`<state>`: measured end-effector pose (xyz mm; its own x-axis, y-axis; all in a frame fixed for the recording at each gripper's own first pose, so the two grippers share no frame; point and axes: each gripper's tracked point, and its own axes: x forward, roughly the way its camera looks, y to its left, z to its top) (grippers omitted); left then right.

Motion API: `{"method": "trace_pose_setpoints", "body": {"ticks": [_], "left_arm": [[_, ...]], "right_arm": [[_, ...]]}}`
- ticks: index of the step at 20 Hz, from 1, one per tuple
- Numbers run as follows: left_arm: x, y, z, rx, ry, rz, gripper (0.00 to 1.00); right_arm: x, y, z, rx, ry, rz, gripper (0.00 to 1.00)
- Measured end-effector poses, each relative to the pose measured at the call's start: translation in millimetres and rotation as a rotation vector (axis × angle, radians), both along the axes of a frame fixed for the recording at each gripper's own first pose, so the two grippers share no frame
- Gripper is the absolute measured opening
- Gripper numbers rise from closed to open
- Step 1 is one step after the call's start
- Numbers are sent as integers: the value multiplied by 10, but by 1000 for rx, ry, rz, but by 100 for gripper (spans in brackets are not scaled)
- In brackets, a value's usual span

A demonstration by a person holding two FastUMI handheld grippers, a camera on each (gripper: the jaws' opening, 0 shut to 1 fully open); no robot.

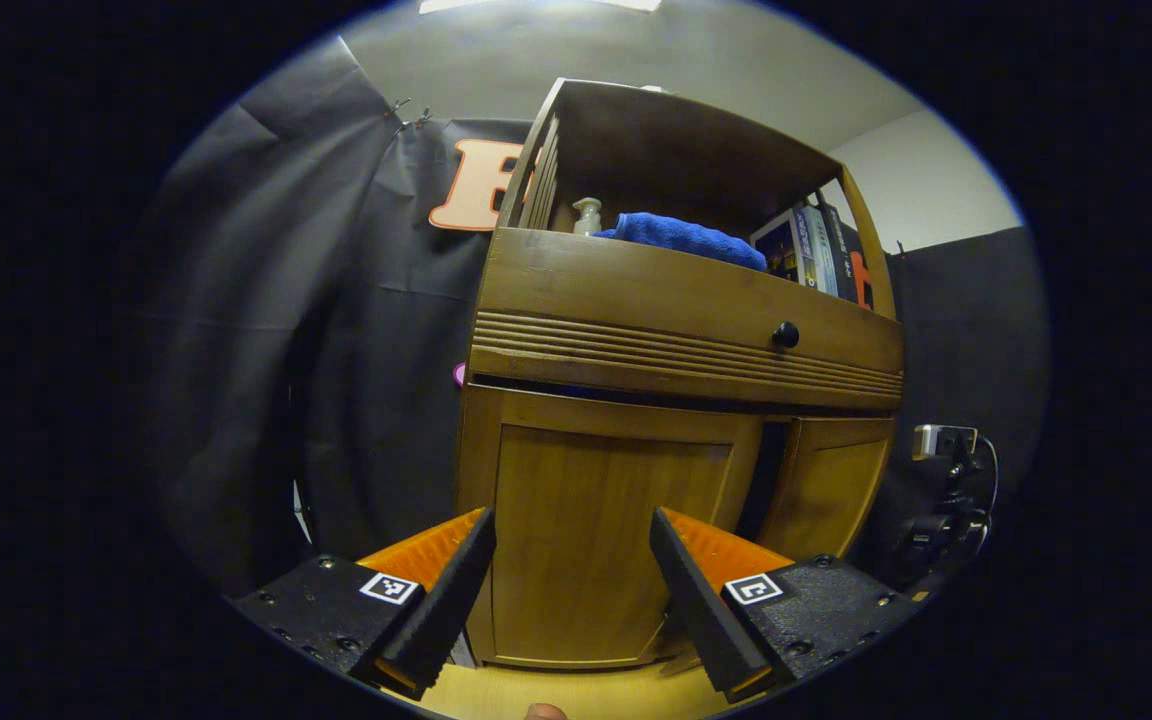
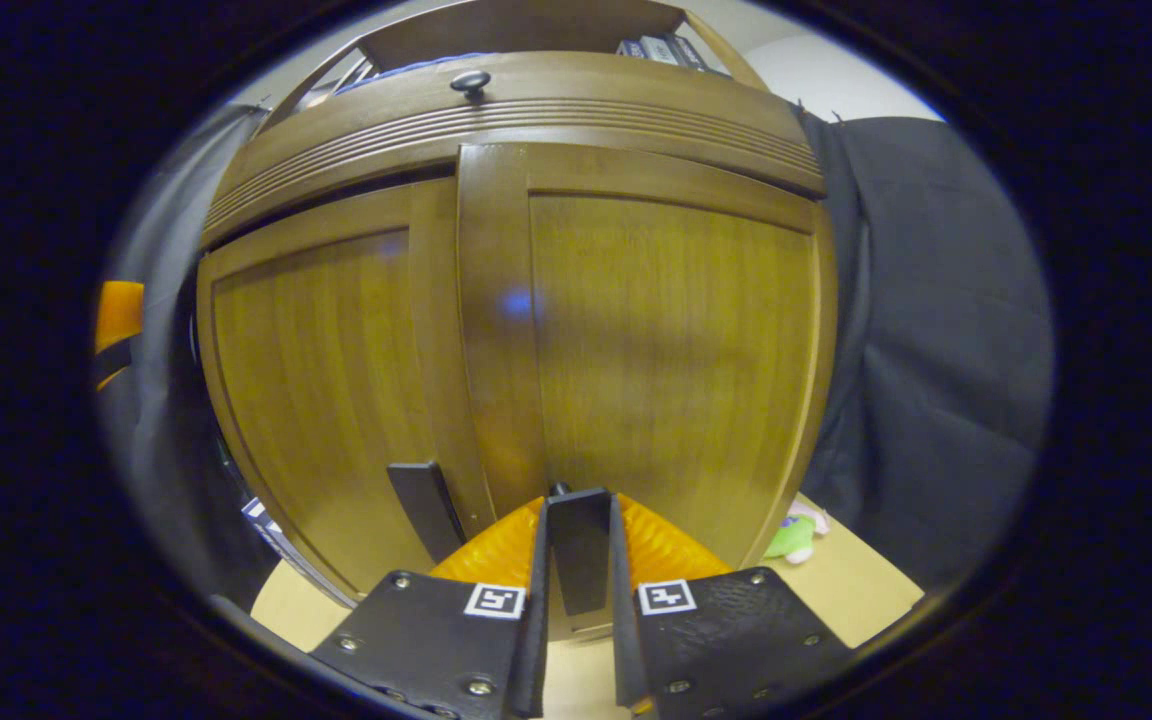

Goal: Open the right door of the double-door shoe cabinet with the right hand, and open the left door with the left hand.

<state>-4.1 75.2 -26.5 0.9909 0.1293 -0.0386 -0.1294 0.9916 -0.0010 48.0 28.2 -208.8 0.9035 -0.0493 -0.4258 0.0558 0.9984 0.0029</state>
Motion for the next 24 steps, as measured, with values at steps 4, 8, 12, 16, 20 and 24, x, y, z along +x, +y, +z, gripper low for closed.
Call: {"method": "trace_pose_setpoints", "body": {"ticks": [4,8,12,16,20,24], "left_arm": [[-51,-72,60,26,-17,-27,96],[-101,-126,82,34,-24,-45,95],[-147,-171,39,60,-12,-49,95],[-170,-203,12,92,-4,-54,92],[-153,-199,-34,91,4,-46,95],[-130,-205,-163,90,33,-37,95]], "right_arm": [[-187,-101,46,2,-4,-34,27],[-376,-222,100,-4,-6,-63,27],[-552,-368,143,-21,-6,-84,27],[-698,-503,186,-22,-1,-100,27],[-819,-643,222,-34,-1,-107,27],[-944,-806,264,-62,3,-119,27]]}}
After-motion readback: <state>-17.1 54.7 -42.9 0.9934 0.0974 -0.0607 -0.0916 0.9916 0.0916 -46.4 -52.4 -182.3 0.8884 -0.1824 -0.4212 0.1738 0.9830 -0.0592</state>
